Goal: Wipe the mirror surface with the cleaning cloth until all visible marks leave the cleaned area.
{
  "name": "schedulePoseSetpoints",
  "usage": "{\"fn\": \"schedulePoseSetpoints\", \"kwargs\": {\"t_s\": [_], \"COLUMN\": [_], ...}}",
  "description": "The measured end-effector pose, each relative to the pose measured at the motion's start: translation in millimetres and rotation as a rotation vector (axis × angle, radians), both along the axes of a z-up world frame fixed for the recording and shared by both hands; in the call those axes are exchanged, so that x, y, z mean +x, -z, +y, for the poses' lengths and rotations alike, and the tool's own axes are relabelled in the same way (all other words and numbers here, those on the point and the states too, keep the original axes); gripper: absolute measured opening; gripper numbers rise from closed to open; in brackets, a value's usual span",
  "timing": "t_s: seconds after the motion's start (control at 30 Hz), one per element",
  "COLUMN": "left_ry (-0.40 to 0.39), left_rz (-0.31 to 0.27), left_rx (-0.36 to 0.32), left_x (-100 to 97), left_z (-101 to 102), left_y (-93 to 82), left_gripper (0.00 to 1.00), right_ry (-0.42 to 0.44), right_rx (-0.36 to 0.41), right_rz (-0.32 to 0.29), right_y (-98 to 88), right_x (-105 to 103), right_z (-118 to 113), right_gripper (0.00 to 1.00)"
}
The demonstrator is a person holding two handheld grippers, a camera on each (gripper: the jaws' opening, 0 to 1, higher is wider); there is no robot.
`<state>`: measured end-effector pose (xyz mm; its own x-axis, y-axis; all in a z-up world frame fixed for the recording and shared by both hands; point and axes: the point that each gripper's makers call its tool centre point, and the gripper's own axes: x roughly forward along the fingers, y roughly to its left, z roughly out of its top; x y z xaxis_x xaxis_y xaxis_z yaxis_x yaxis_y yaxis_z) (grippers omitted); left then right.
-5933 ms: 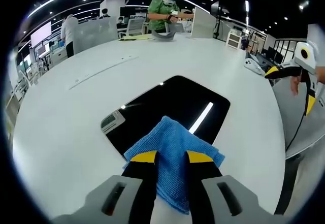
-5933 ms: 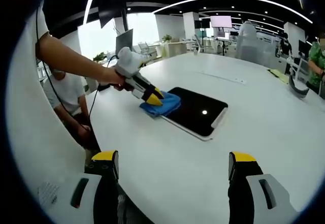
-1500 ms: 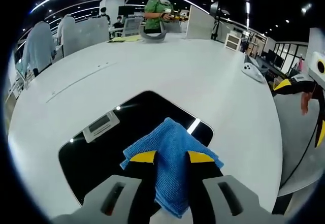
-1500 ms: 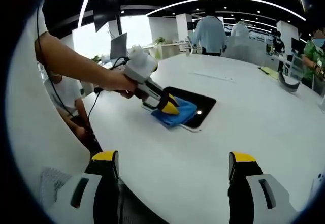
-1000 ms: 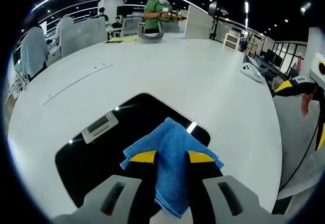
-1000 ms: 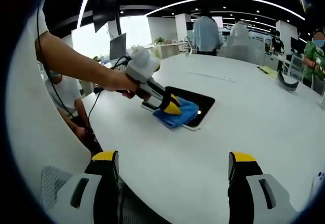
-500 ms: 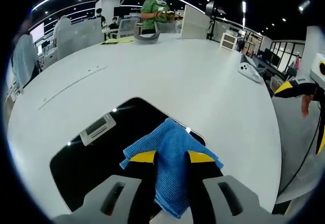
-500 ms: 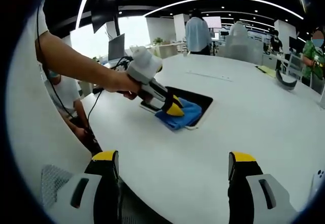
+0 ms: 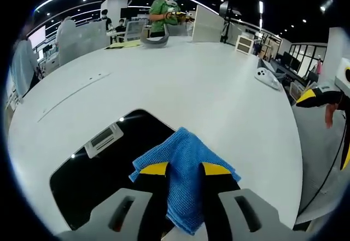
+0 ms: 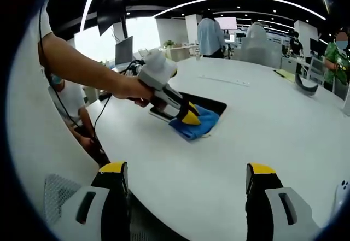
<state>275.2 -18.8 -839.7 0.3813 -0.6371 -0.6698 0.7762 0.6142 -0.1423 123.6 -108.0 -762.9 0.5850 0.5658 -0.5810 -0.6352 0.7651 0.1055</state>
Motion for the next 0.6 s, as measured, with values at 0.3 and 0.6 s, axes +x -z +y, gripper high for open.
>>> {"fn": "schedulePoseSetpoints", "kwargs": {"t_s": [0.3, 0.6], "left_ry": [0.006, 0.010], "left_rz": [-0.001, -0.006], "left_rx": [0.003, 0.010], "left_x": [-0.2, -0.1], "left_z": [-2.5, -4.2], "left_y": [-0.4, -0.2], "left_gripper": [0.21, 0.21], "right_ry": [-0.002, -0.003], "right_rx": [0.001, 0.001], "right_rz": [0.002, 0.002], "right_y": [1.1, 0.8], "right_x": [-0.5, -1.7], "right_z": [-0.5, -1.2], "right_gripper": [0.89, 0.89]}}
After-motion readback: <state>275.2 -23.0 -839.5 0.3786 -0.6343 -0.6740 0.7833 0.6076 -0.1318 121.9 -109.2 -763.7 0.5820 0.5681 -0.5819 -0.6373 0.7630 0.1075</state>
